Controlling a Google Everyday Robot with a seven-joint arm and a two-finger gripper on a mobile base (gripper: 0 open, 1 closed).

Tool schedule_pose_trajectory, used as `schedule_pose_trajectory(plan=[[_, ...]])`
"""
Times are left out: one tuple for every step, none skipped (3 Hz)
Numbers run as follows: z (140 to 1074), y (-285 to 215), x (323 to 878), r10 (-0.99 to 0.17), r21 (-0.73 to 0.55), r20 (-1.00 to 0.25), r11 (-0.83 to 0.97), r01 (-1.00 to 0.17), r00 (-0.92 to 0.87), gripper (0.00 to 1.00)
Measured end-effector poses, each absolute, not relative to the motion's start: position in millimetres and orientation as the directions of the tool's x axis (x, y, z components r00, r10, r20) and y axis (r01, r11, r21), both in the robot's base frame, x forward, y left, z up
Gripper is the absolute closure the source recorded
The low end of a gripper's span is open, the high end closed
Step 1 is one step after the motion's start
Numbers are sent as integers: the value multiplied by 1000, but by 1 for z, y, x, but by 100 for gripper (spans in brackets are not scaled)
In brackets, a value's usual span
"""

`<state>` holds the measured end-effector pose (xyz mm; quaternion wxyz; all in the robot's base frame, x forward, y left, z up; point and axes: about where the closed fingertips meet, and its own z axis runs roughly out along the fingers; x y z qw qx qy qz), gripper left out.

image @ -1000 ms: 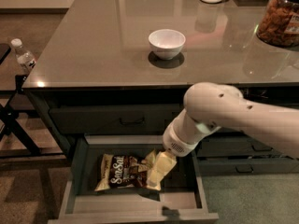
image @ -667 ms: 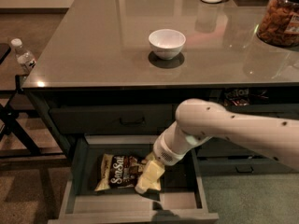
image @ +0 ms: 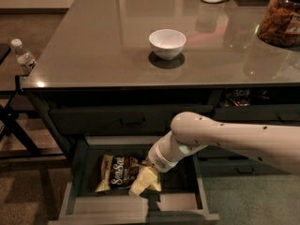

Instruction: Pick brown chip bag from middle drawer and place on counter

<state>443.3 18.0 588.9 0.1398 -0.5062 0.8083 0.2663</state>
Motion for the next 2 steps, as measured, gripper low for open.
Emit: schedule_pose_trajectory(plan=[[571, 27, 441, -723, 315, -526, 323, -892, -448, 0], [524, 43, 443, -722, 315, -520, 334, -888, -456, 0]])
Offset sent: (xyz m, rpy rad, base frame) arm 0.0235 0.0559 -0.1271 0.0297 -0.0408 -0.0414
